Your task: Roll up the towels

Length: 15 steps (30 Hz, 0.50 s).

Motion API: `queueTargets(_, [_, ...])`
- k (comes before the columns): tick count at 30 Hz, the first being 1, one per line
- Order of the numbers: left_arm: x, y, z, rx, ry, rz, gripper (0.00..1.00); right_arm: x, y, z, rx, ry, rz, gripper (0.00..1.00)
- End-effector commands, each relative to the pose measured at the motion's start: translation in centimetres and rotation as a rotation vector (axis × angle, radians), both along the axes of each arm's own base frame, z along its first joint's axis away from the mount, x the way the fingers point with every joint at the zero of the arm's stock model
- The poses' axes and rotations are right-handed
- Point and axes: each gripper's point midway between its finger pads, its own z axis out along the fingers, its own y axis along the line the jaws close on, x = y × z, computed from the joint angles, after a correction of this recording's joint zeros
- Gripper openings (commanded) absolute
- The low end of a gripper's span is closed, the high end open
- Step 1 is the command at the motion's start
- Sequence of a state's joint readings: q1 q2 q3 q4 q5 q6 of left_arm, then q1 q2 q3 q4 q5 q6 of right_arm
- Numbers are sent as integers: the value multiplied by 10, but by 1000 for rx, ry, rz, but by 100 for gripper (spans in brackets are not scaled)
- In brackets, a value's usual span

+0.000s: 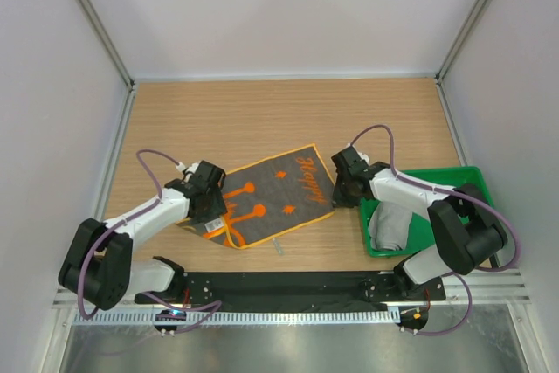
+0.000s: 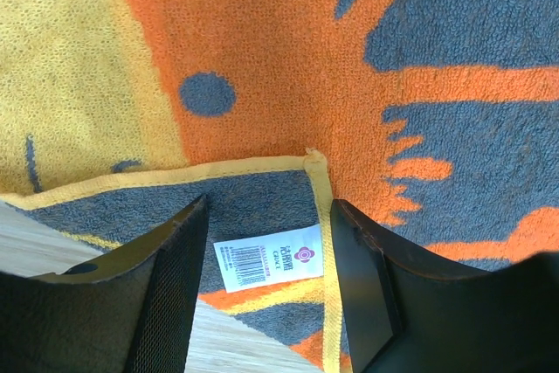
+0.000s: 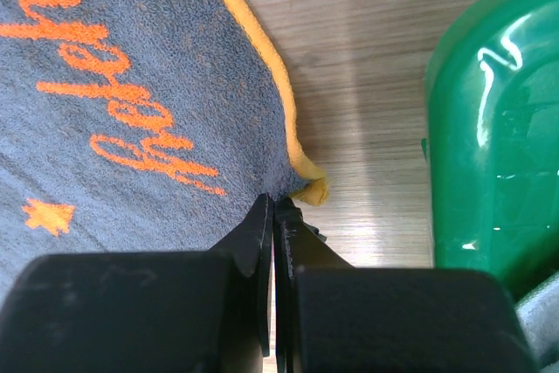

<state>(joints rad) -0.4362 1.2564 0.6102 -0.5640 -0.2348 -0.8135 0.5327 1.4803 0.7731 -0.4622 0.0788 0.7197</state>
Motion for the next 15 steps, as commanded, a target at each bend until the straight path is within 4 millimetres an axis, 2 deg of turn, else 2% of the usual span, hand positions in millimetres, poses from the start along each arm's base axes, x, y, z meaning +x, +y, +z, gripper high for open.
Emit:
queueTargets(1, [16,-6,3,19,-48,11,59,5,4,1,17,-22,10,1])
queueTargets(4, [15,-5,-3,50,-31,6,55,4,5,-1,16,-20,15,1])
queueTargets(9, [13,-4,-9,75,-12,2,40,2,5,-4,19,-11,24,1])
queueTargets(10, [13,-3,-8,77,-13,4,34,2,5,-5,16,-9,25,1])
queueTargets(12, [13,-2,-5,82,-19,9,28,2,5,-5,17,-9,26,1])
queueTargets(15, [15,1,7,91,-40,10,28,3,5,-4,10,-9,30,1])
